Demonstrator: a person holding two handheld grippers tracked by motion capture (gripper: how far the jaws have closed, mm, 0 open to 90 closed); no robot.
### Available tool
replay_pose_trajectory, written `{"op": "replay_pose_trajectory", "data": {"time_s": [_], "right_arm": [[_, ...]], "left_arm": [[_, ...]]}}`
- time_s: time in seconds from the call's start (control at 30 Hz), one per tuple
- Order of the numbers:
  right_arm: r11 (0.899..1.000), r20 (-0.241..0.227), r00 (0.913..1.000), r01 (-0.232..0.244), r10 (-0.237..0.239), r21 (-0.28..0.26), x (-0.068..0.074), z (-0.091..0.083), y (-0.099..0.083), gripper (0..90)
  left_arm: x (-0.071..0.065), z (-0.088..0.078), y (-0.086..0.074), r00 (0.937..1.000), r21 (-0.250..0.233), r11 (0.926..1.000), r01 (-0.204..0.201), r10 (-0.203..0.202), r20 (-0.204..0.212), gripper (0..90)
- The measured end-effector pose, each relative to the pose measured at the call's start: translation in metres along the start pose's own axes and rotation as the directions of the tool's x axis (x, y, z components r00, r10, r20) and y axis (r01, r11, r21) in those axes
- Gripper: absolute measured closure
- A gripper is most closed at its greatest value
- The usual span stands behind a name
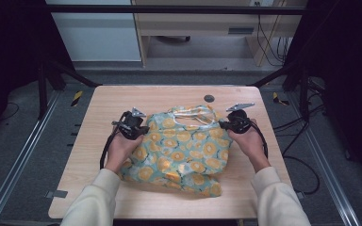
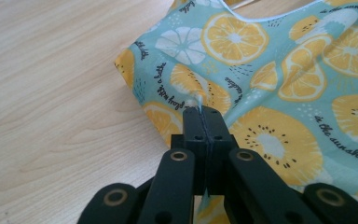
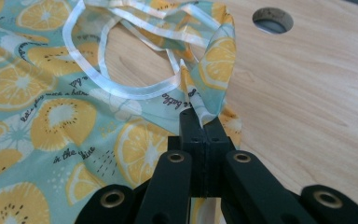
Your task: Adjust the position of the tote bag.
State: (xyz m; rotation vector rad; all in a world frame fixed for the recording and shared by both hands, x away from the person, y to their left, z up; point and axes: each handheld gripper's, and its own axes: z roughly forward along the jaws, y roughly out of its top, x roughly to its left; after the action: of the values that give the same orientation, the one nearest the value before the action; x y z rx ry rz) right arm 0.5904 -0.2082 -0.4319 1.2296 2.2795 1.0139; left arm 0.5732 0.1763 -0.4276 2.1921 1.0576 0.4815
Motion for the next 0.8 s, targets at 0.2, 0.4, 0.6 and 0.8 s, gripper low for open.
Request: {"op": "replay_pose_trajectory", "data": {"time_s": [0.2, 0.4, 0.6, 0.8], "right_arm": [[0.999, -0.008, 0.9999, -0.011, 0.011, -0.043, 0.0, -0.017, 0.008, 90.0], [0.996, -0.01, 0.9999, -0.007, 0.007, -0.089, 0.001, -0.04, 0.015, 90.0], [0.99, -0.015, 0.9999, -0.005, 0.003, -0.141, 0.003, -0.06, 0.021, 90.0], [0.98, -0.024, 0.9997, -0.015, 0.011, -0.199, 0.005, -0.078, 0.022, 90.0]], "left_arm": [[-0.001, -0.017, 0.006, 0.9998, -0.056, 0.9983, -0.017, 0.017, -0.004, 90.0], [-0.004, -0.035, 0.017, 0.9991, -0.098, 0.9944, -0.041, 0.04, -0.016, 90.0], [-0.006, -0.045, 0.023, 0.9988, -0.133, 0.99, -0.046, 0.043, -0.025, 90.0], [-0.009, -0.055, 0.025, 0.9978, -0.171, 0.9832, -0.063, 0.058, -0.031, 90.0]]}}
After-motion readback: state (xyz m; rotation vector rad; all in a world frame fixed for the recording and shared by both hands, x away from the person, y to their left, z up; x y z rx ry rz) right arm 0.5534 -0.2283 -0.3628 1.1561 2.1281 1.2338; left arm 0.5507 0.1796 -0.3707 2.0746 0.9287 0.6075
